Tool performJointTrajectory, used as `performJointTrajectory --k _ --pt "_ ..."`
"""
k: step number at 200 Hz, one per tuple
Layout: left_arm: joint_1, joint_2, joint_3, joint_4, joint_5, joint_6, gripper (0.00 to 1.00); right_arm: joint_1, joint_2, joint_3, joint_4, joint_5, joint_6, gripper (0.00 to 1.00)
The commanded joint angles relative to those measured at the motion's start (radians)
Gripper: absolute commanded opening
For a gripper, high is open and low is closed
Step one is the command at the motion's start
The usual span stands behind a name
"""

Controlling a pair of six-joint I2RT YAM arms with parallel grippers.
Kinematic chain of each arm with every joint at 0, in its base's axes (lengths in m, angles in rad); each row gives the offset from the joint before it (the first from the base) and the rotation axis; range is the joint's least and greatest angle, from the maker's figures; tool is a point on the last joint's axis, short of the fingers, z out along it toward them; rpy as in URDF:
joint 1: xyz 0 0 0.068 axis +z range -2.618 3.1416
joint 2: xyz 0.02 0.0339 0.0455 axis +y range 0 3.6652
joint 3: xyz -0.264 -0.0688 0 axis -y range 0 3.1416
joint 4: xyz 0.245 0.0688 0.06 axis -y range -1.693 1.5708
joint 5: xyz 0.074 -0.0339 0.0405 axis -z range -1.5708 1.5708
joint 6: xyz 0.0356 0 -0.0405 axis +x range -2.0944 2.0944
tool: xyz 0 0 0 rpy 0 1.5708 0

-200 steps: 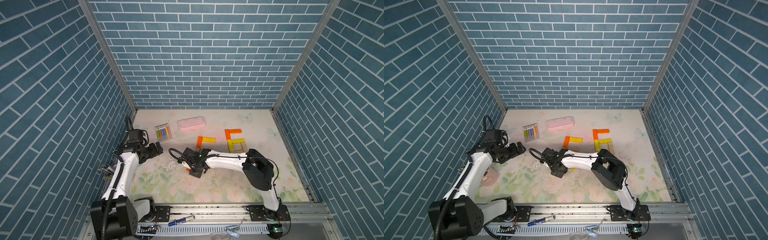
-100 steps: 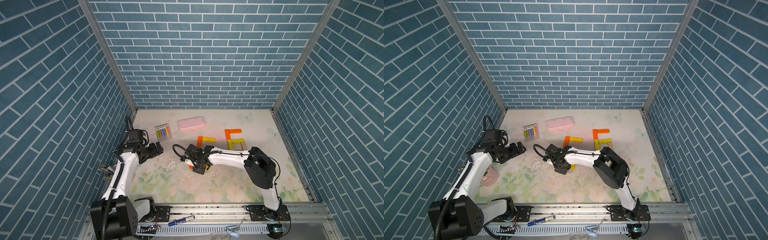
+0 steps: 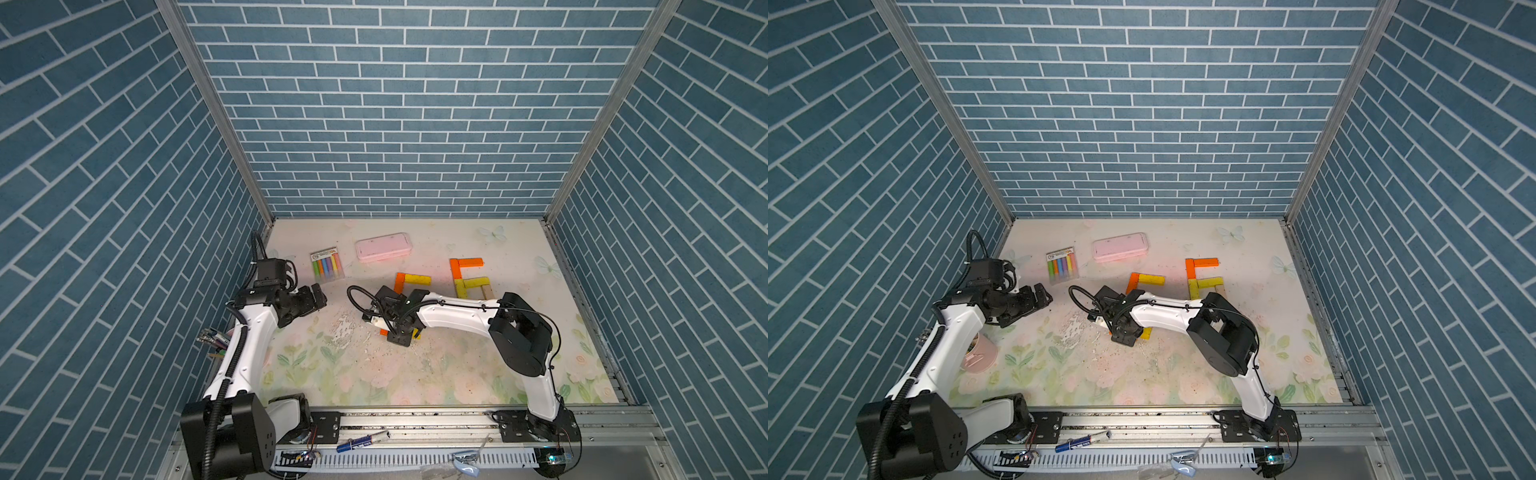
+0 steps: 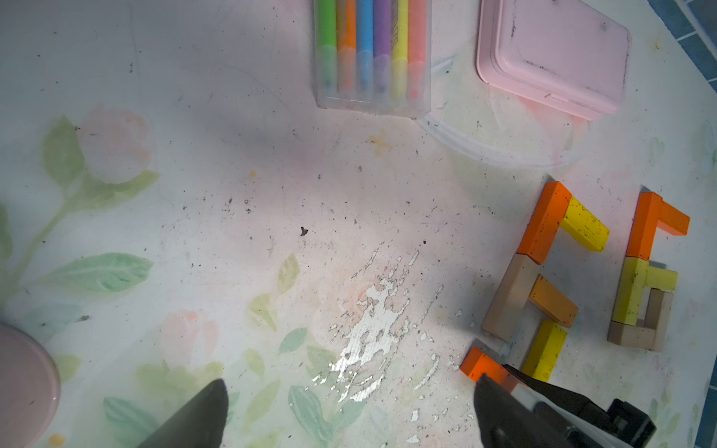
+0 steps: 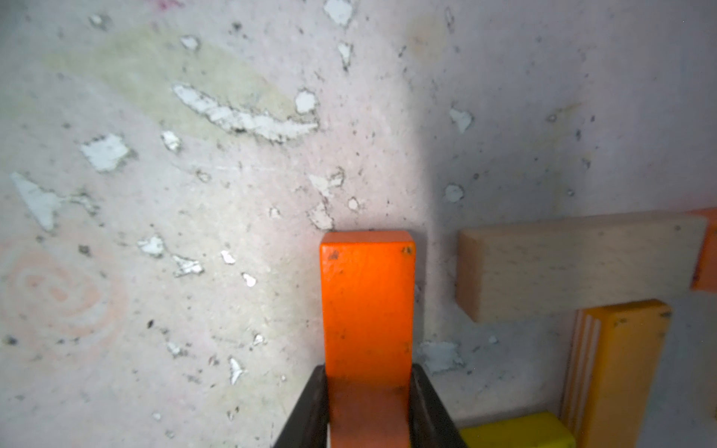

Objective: Assemble the number 6 with building blocks
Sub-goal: Assemble the building block at the center of the board.

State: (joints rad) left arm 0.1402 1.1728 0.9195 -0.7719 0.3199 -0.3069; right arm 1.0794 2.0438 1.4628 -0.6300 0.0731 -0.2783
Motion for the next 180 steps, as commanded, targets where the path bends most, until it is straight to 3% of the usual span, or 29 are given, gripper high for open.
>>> performJointTrajectory --k 1,112,180 --pt "0.010 -0.001 0.004 -0.001 0.010 -0.008 0.99 -0.013 0.030 0.010 -0.044 0.037 -0.052 0.25" --pt "0.012 -0.002 0.002 0.002 0.019 -0.008 0.99 -0.019 0.042 0.031 -0.047 0.053 -0.064 0.31" --pt "0.015 0.005 0.002 0.002 0.019 -0.007 0.99 -0.019 0.009 0.043 -0.051 0.066 -0.064 0.43"
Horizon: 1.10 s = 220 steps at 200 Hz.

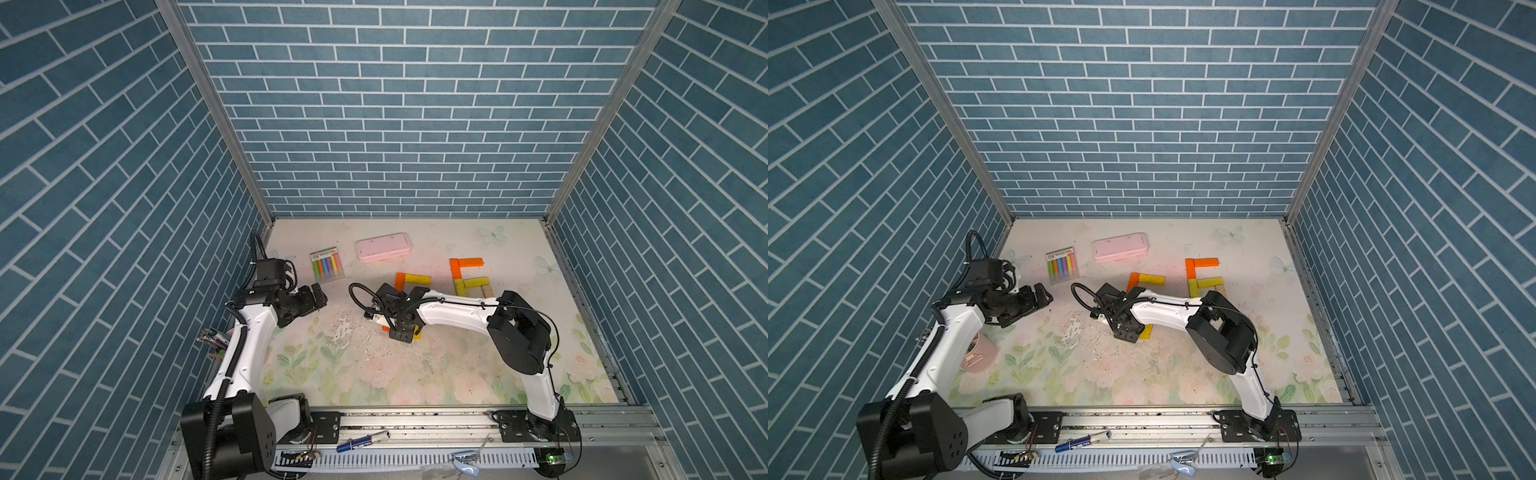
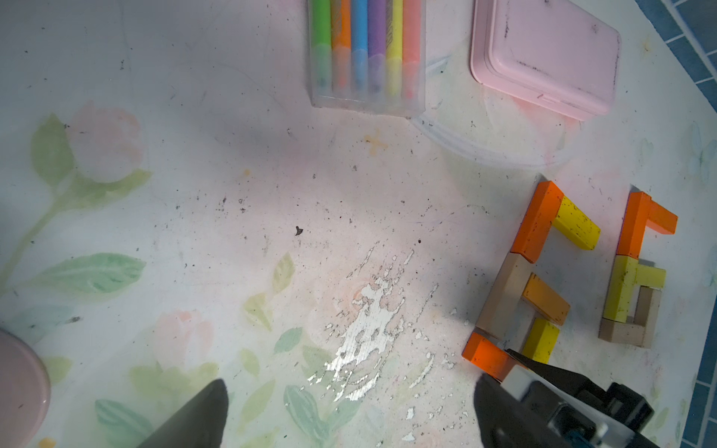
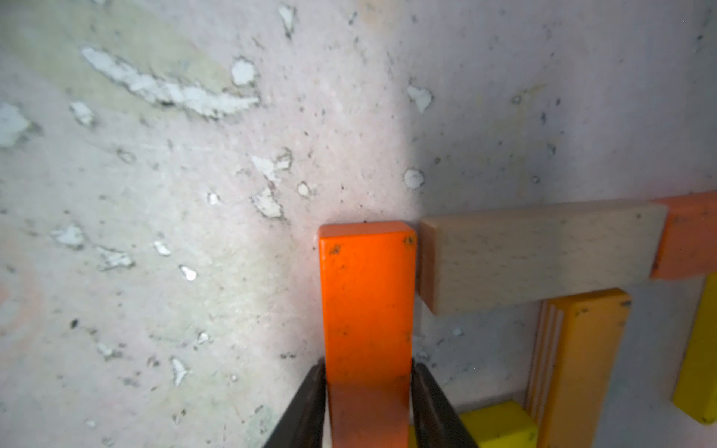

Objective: Assemble the number 6 with building blocks
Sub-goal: Assemble the building block at the center of the board, then adjust the building block at the center of the board.

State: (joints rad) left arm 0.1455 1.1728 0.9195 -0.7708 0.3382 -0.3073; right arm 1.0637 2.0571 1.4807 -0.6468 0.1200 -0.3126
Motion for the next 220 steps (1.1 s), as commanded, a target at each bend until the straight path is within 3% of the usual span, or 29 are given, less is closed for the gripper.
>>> performJointTrajectory --k 1,77,97,126,146,175,220 --pt "0.009 0.005 0.002 0.001 0.002 -0.007 0.99 -0.004 -0.006 0.024 -0.034 0.019 -0.029 0.43" --pt "0.009 0.020 -0.004 0.004 0.021 -0.007 0.99 -0.016 -0.201 -0.018 0.080 0.031 0.059 0.53" --pt "0.006 0.027 -0.010 0.011 0.039 -0.007 0.96 -0.039 -0.294 -0.088 0.166 0.047 0.159 0.52" --pt "-0.031 0.033 -0.015 0.017 0.056 0.008 0.92 -0.086 -0.460 -0.286 0.324 0.094 0.407 0.51" --pt "-0.109 0.023 -0.016 0.011 0.019 0.023 0.90 -0.100 -0.562 -0.418 0.385 0.114 0.555 0.51" --pt "-0.316 -0.010 -0.021 -0.004 -0.113 0.018 0.86 -0.100 -0.648 -0.536 0.391 0.138 0.727 0.49" --pt "-0.602 -0.012 -0.122 0.090 -0.260 -0.148 0.79 -0.100 -0.759 -0.701 0.447 0.178 0.869 0.49"
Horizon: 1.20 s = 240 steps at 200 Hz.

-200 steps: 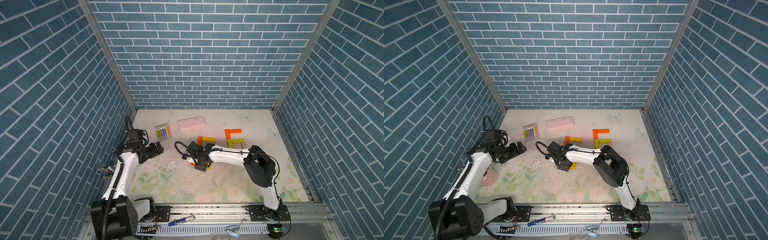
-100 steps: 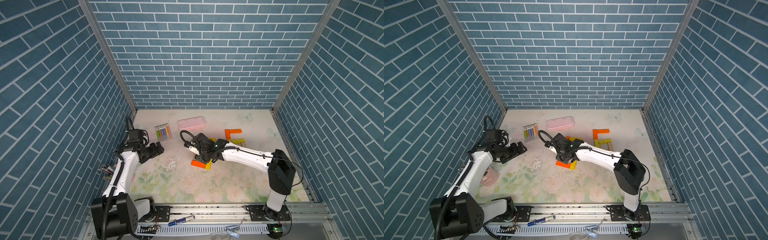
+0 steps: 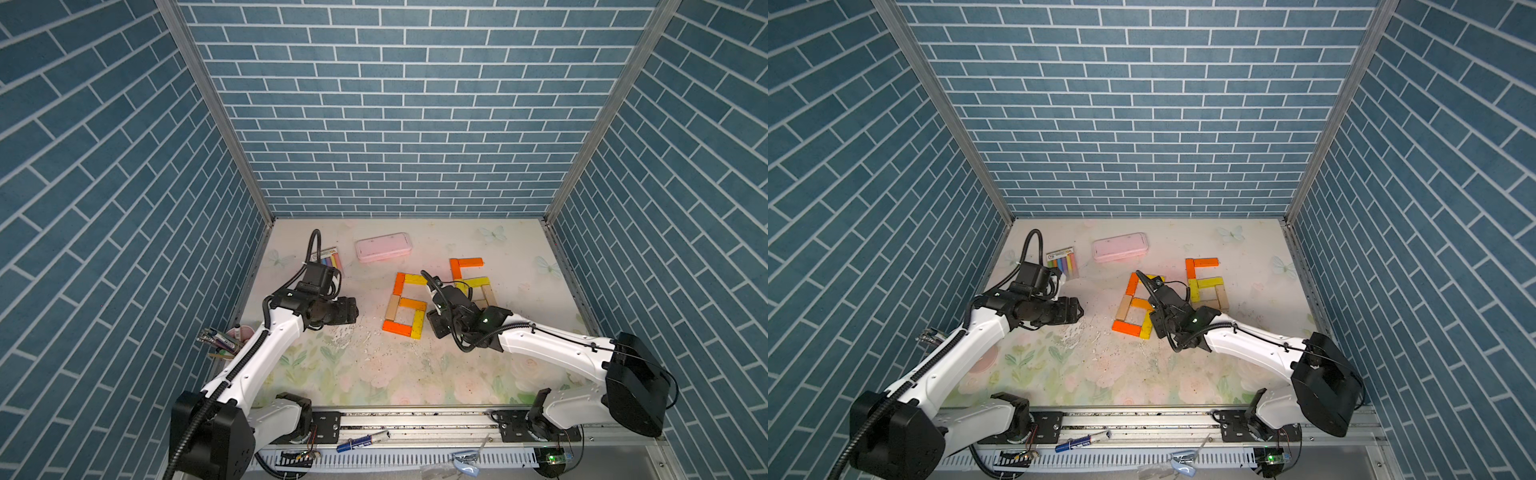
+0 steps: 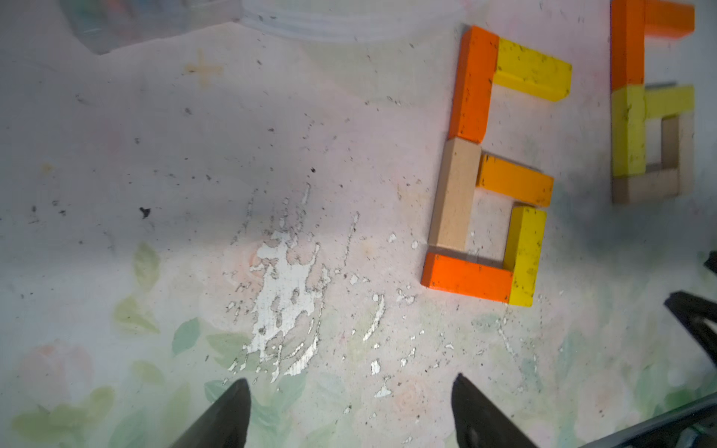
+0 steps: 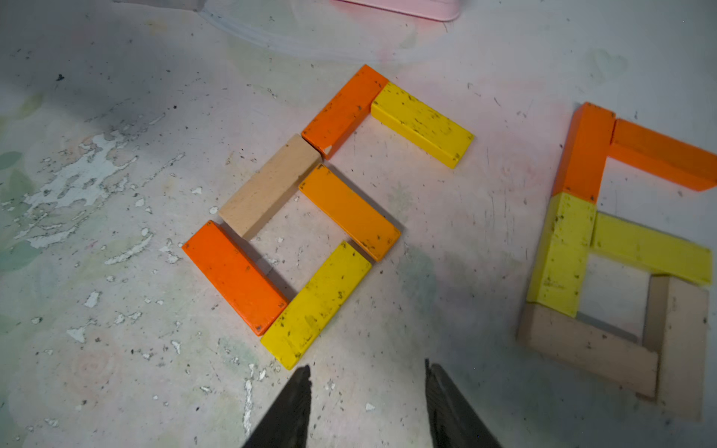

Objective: Assemble the number 6 with building blocks
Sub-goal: Adjust the building block at the center of the board.

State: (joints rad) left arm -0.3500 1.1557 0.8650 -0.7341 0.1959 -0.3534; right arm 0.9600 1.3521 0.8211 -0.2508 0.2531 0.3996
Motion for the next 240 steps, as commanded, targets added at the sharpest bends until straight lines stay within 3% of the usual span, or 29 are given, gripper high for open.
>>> performJointTrajectory --k 1,37,60,144,240 --pt "-0.112 0.007 -0.071 0.059 -0.119 -0.105 0.79 0.003 -0.054 -0.043 0.052 0.044 0.158 0.49" --pt "-0.280 0.088 -0.112 0.161 -0.191 -0.138 0.73 0.005 -0.054 -0.109 0.121 -0.009 0.231 0.48" --pt "-0.342 0.138 -0.118 0.204 -0.217 -0.137 0.73 0.006 -0.041 -0.134 0.160 -0.015 0.235 0.48" --pt "-0.447 0.256 -0.129 0.331 -0.262 -0.184 0.69 0.008 -0.031 -0.161 0.213 0.011 0.237 0.48" --pt "-0.571 0.404 -0.102 0.404 -0.336 -0.396 0.62 0.005 -0.127 -0.202 0.214 0.108 0.249 0.48"
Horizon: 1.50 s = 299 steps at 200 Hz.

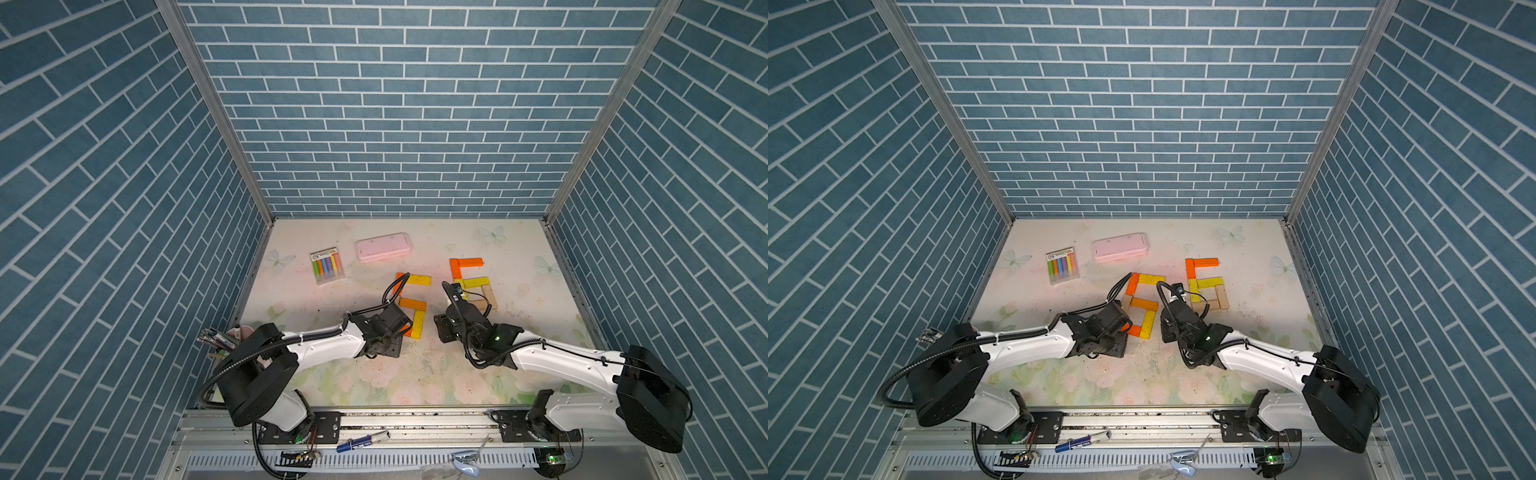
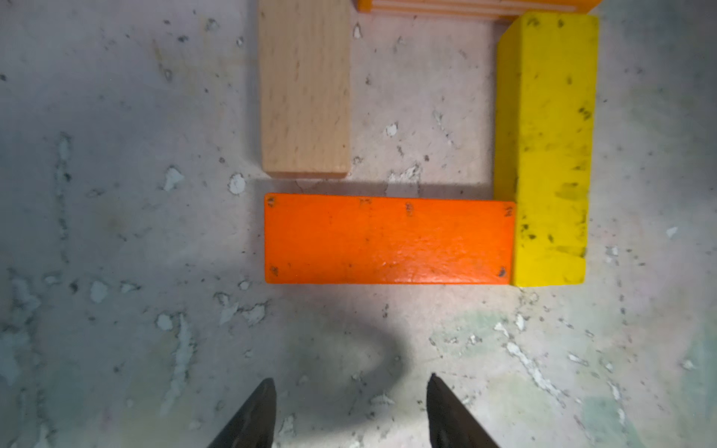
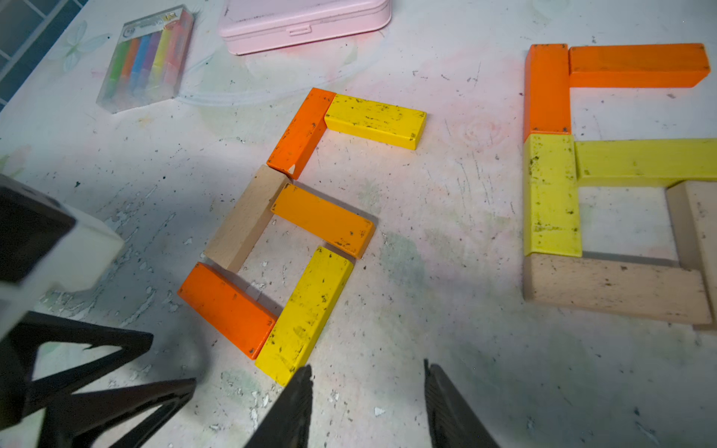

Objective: Assemble the number 6 with building blocks
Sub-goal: Adjust the building block at the center of the board.

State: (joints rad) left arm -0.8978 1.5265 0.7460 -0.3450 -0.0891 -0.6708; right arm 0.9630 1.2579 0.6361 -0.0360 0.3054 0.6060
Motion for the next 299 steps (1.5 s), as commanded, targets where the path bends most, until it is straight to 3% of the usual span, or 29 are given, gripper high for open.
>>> performJointTrajectory --k 1,69,299 --pt "-0.024 0.035 0.018 0.015 -0.052 -0.080 0.62 0.002 -0.034 -0.017 -0.001 0.056 0.043 0.48" --pt "-0.047 0.126 0.085 -0.049 -0.087 -0.131 0.59 -0.002 -0.092 -0.035 -0.020 0.104 0.039 0.48" --pt "-0.047 0.183 0.138 -0.056 -0.087 -0.116 0.59 -0.002 -0.097 -0.036 -0.035 0.110 0.035 0.48"
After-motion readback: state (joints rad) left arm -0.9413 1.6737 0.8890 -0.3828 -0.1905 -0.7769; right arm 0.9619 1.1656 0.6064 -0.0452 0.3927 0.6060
